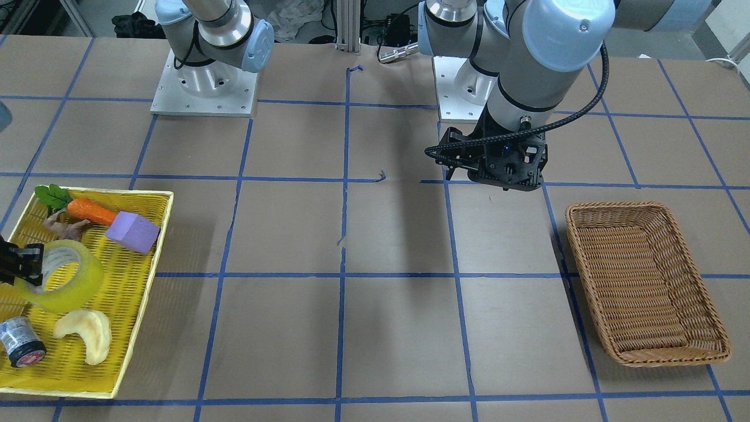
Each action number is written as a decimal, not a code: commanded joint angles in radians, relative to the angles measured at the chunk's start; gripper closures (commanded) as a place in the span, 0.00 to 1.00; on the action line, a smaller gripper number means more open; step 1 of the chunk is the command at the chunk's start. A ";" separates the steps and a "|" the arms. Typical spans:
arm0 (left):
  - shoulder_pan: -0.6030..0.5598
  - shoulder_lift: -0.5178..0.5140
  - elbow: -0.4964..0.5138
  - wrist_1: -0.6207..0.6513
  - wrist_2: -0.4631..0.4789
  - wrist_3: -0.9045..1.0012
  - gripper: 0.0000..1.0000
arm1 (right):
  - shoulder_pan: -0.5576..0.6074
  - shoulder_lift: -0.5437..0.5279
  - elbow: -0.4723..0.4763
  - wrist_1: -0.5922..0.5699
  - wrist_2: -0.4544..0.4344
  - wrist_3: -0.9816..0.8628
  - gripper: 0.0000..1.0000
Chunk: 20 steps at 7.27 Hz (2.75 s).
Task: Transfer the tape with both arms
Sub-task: 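Carry the tape roll with the right gripper to the table center, then release the tape roll and raise the right gripper back over the tray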
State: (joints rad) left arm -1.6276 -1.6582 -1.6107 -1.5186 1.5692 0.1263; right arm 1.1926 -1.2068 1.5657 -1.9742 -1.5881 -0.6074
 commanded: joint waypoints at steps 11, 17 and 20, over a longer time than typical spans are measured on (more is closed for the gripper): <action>0.003 0.000 -0.002 0.000 0.009 0.009 0.00 | 0.740 0.084 0.169 -0.124 0.025 0.851 1.00; 0.003 0.001 -0.006 0.001 0.012 0.009 0.00 | 0.730 0.063 0.111 -0.093 0.008 0.853 0.00; -0.011 -0.003 -0.008 0.001 -0.006 -0.023 0.00 | 0.575 -0.135 -0.034 0.194 0.007 0.807 0.00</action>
State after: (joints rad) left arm -1.6298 -1.6577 -1.6172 -1.5171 1.5696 0.1187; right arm 1.8414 -1.2603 1.5917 -1.9061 -1.5805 0.2256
